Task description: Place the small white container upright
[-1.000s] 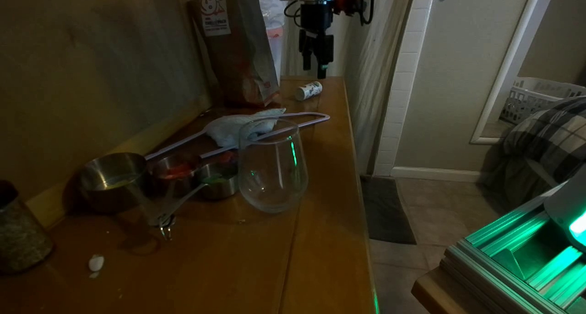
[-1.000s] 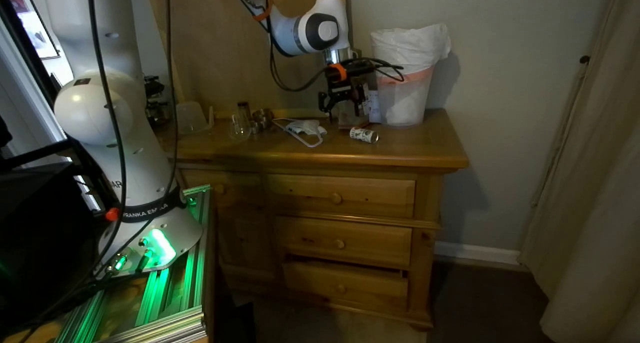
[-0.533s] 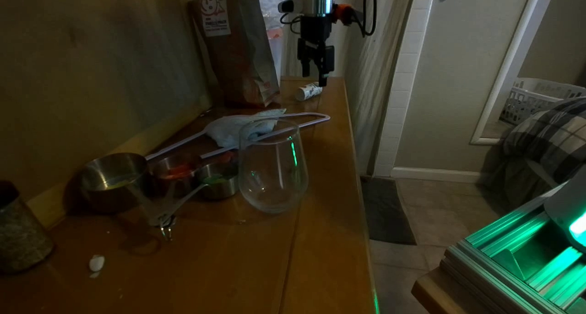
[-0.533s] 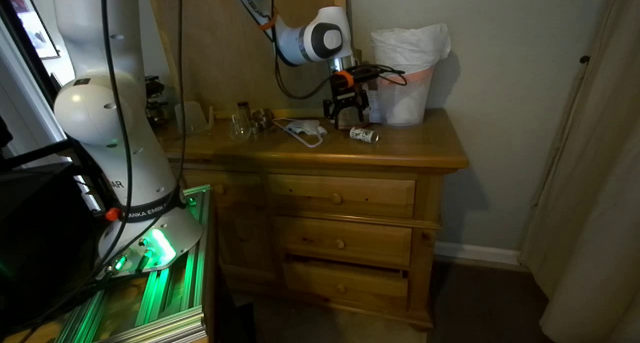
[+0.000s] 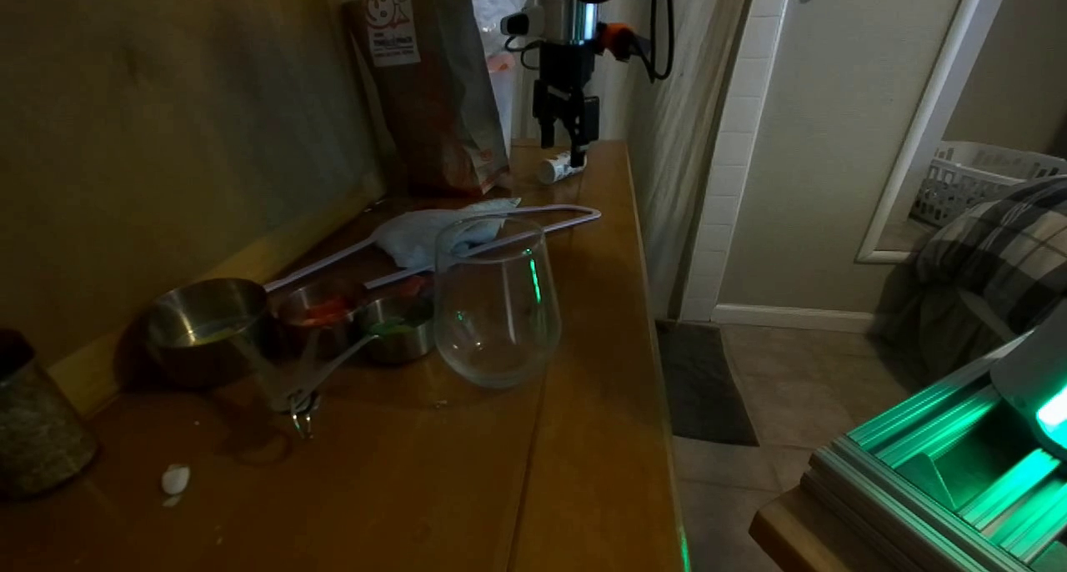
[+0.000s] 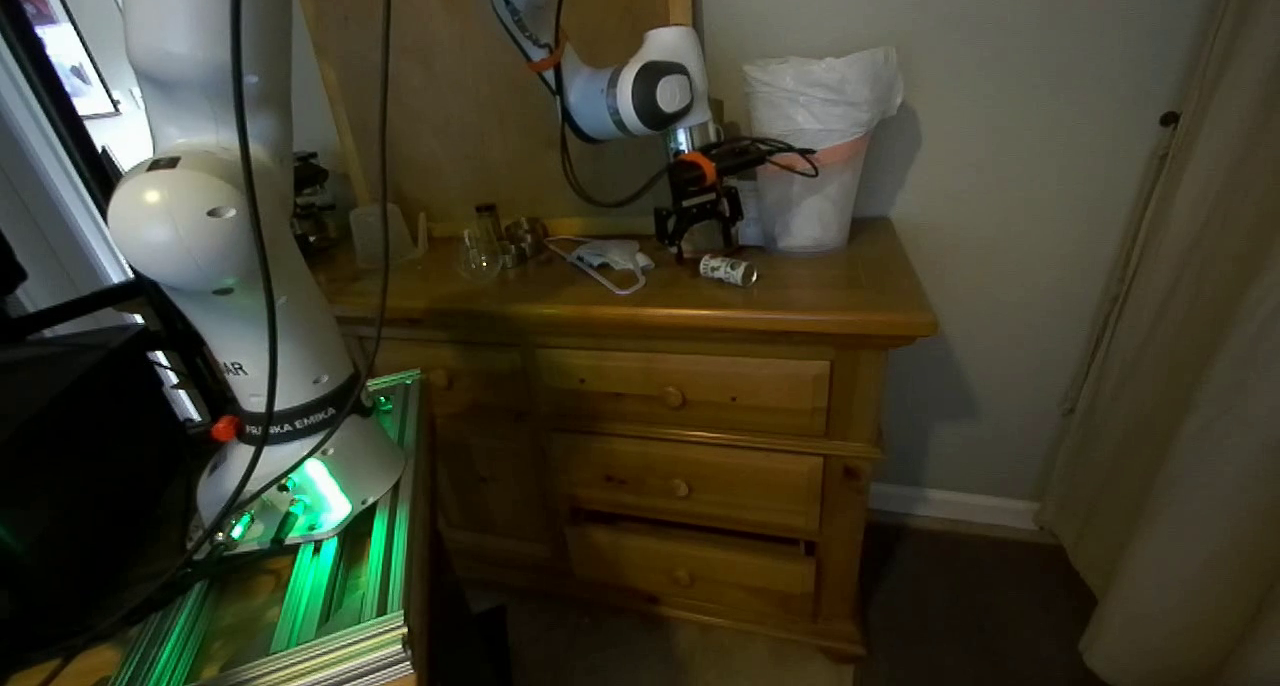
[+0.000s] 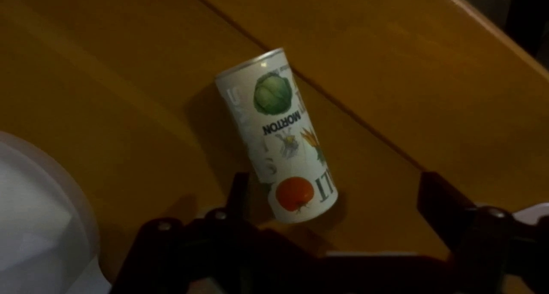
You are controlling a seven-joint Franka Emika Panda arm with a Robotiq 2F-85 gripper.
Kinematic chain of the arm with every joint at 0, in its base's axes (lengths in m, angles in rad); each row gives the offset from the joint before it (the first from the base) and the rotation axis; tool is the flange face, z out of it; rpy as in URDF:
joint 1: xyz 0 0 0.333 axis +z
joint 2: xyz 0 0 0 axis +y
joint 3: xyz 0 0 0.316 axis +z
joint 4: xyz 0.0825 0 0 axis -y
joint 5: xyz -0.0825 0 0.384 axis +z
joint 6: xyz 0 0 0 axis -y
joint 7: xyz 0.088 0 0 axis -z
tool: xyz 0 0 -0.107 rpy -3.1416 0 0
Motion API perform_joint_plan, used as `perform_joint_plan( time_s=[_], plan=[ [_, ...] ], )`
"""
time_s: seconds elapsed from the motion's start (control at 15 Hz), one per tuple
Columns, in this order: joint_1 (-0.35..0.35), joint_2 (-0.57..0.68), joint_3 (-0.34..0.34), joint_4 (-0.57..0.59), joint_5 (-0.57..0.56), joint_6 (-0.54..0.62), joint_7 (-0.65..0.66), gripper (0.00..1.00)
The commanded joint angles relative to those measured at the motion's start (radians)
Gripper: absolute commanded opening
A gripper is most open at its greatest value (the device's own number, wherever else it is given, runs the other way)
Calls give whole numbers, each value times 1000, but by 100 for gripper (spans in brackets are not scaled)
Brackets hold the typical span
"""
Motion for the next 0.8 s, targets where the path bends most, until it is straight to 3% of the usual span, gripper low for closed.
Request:
perform_joint_plan(
  time_s=[0.0, 0.2, 0.27, 0.53, 0.67, 0.73],
  plan=[
    [-11, 46, 12, 41, 1, 26, -30, 100],
    [-13, 63, 16, 50, 3, 35, -35, 85],
    [-14, 67, 19, 53, 8, 34, -38, 69],
    [-15, 76, 20, 62, 8, 30, -32, 39],
    [-13, 77, 18, 65, 5, 28, -27, 26],
    [-14, 77, 18, 66, 5, 27, -26, 25]
  ],
)
